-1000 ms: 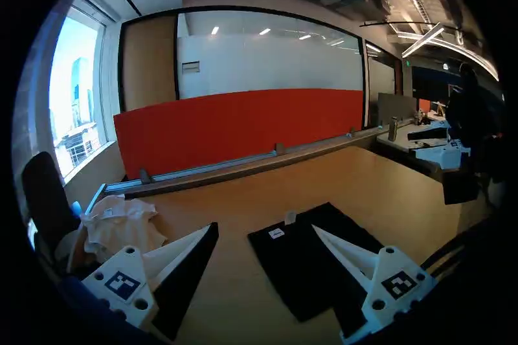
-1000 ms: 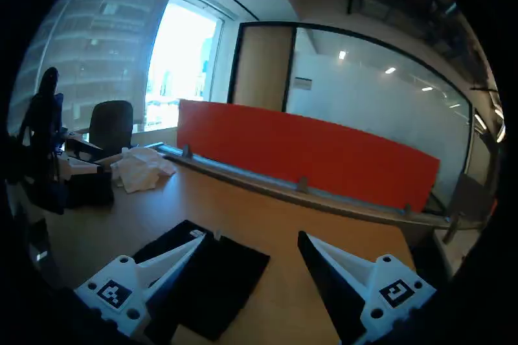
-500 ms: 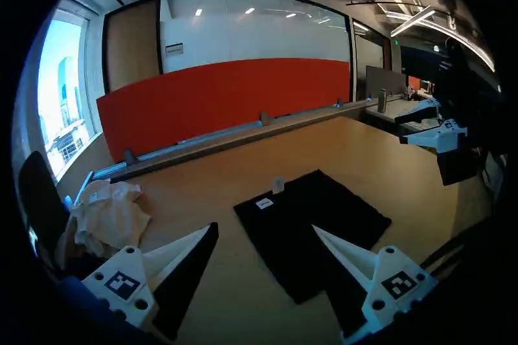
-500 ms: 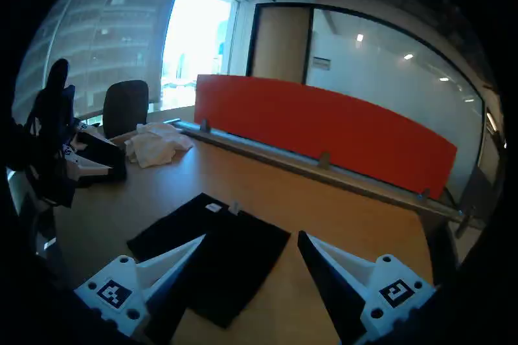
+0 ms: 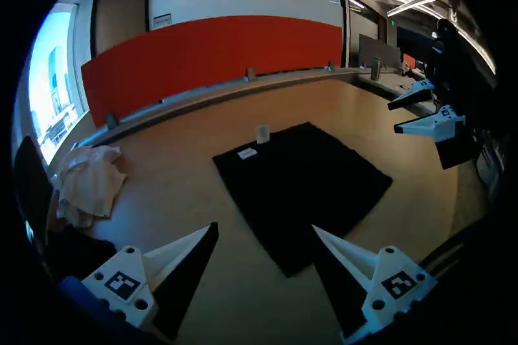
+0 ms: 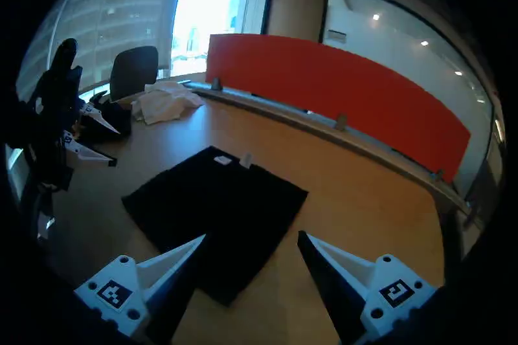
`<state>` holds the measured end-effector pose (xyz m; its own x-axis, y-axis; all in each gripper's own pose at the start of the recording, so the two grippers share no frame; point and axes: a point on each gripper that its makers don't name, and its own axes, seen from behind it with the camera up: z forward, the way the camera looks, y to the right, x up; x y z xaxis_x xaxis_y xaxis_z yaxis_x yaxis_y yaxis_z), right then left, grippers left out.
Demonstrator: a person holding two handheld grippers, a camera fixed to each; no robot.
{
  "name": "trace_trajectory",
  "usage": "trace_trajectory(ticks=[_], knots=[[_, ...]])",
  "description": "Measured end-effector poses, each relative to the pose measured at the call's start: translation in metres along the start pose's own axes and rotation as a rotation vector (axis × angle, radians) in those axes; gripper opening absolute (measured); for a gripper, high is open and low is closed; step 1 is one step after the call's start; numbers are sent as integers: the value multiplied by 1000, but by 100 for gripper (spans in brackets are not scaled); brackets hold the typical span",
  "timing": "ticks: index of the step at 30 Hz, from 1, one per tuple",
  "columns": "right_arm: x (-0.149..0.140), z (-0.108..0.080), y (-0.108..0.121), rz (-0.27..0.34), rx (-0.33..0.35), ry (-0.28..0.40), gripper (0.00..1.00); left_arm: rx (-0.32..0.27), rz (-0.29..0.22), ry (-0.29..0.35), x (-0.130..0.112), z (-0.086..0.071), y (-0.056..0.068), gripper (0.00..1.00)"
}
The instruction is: Fold towel
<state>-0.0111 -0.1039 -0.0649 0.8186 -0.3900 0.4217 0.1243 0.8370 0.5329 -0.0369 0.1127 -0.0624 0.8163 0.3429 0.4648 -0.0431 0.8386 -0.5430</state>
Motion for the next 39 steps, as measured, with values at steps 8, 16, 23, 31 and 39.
trace_trajectory(ticks=[8,16,23,31,39], knots=[[-41,18,-16,11,45,-76,100,-40,11,-82,-36,22,12,96],[-80,27,-32,16,87,-152,100,-86,20,-148,-61,36,28,96],[-102,30,-36,13,100,-193,99,-123,18,-202,-80,43,41,96],[-114,32,-36,20,111,-218,97,-125,5,-225,-85,49,45,96],[-123,34,-39,33,128,-238,91,-113,18,-227,-86,50,45,95]])
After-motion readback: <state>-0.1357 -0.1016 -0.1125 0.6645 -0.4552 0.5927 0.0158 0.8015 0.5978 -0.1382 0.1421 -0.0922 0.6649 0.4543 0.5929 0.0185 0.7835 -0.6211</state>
